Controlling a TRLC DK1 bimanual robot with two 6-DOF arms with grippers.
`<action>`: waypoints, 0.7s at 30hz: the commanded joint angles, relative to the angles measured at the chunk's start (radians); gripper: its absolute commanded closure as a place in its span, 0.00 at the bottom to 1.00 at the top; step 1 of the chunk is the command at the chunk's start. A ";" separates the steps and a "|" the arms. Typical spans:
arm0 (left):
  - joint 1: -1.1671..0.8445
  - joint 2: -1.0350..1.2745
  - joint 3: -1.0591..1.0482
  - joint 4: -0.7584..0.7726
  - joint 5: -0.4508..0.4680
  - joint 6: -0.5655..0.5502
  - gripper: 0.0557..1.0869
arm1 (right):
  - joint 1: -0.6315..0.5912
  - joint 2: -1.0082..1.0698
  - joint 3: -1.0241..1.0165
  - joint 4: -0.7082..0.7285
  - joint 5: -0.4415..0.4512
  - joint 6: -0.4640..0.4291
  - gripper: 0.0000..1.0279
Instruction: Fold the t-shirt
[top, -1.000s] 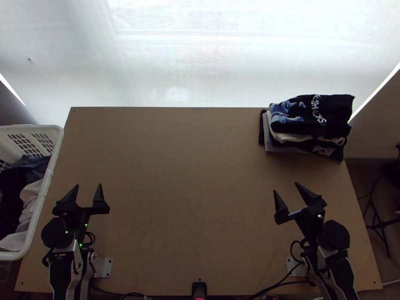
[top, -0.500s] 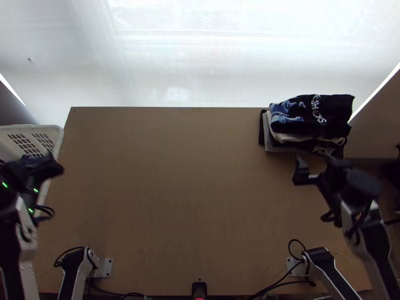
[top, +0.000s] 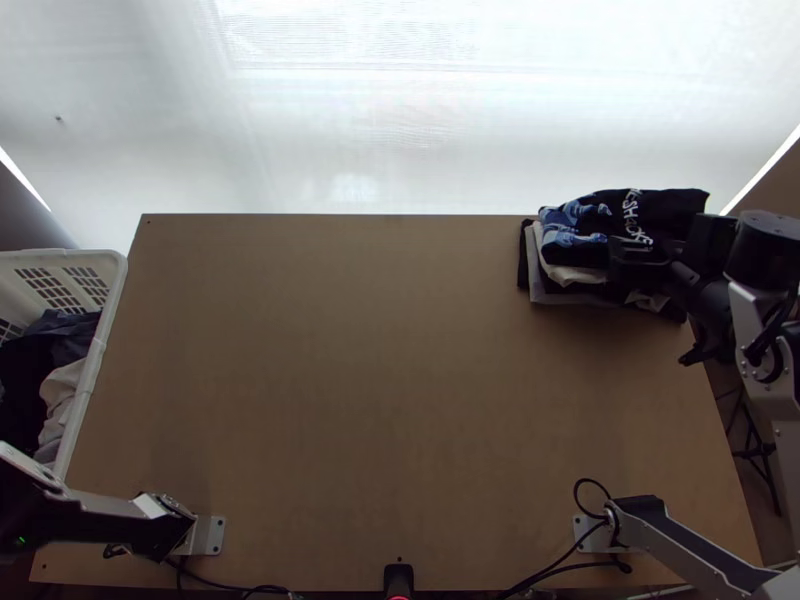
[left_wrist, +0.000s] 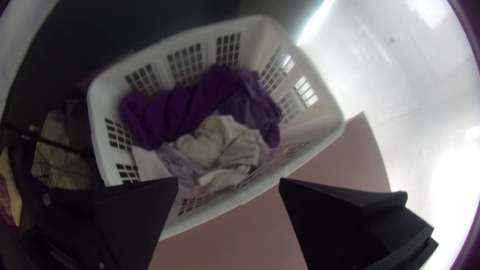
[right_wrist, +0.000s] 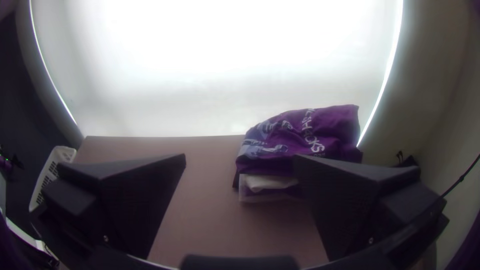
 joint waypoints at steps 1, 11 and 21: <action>0.141 0.318 0.032 -0.096 -0.006 0.104 0.05 | -0.002 0.156 0.219 -0.229 -0.043 -0.044 0.04; 0.115 0.496 -0.090 0.090 -0.009 0.277 0.05 | 0.021 0.141 0.236 -0.285 -0.045 -0.182 0.04; 0.115 0.644 -0.194 0.142 0.100 0.331 0.05 | -0.001 0.121 0.211 -0.341 -0.045 -0.177 0.04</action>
